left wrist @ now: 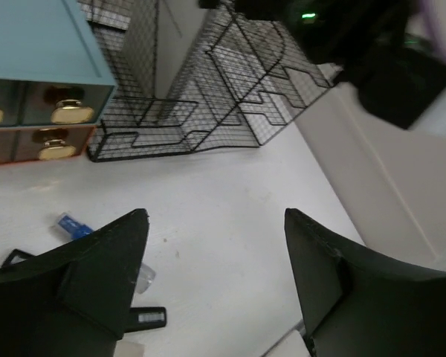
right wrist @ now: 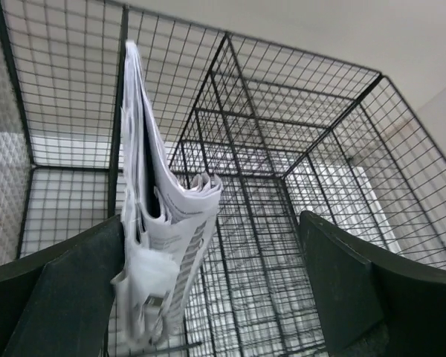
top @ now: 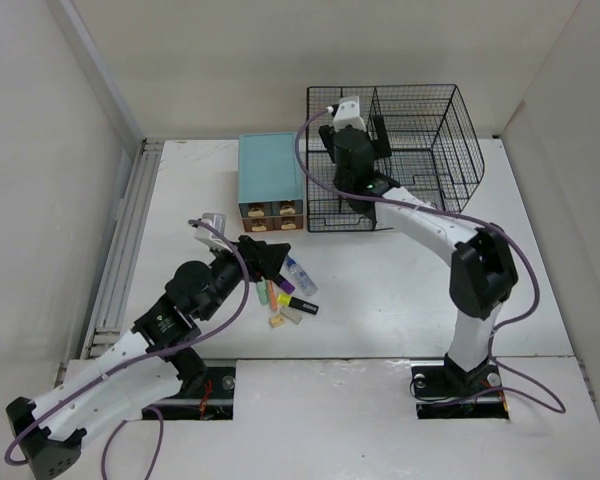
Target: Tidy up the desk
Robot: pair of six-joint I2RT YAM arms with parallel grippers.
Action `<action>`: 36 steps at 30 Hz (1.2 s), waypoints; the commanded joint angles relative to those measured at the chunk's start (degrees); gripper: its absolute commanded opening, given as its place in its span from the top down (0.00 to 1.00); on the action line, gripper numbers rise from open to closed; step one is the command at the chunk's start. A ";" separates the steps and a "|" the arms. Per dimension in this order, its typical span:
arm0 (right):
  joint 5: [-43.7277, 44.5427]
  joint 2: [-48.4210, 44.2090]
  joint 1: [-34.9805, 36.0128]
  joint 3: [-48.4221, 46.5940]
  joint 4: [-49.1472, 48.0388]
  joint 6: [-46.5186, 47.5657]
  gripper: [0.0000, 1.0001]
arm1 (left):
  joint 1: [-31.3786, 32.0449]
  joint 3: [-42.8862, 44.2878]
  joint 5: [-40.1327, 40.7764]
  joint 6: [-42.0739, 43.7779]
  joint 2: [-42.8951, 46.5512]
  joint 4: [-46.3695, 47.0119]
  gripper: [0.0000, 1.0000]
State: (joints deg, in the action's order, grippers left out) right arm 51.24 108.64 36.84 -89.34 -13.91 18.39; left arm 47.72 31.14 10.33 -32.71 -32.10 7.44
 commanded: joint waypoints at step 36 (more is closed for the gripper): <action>-94.82 -41.67 -16.27 20.43 24.63 -2.41 0.65 | -23.02 5.95 4.81 -14.58 -46.29 23.04 0.31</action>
State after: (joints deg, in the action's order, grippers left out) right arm -34.94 67.57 20.69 -68.97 10.28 12.78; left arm 26.17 33.87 21.91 -46.46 -76.53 24.40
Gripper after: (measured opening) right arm 0.294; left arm 0.687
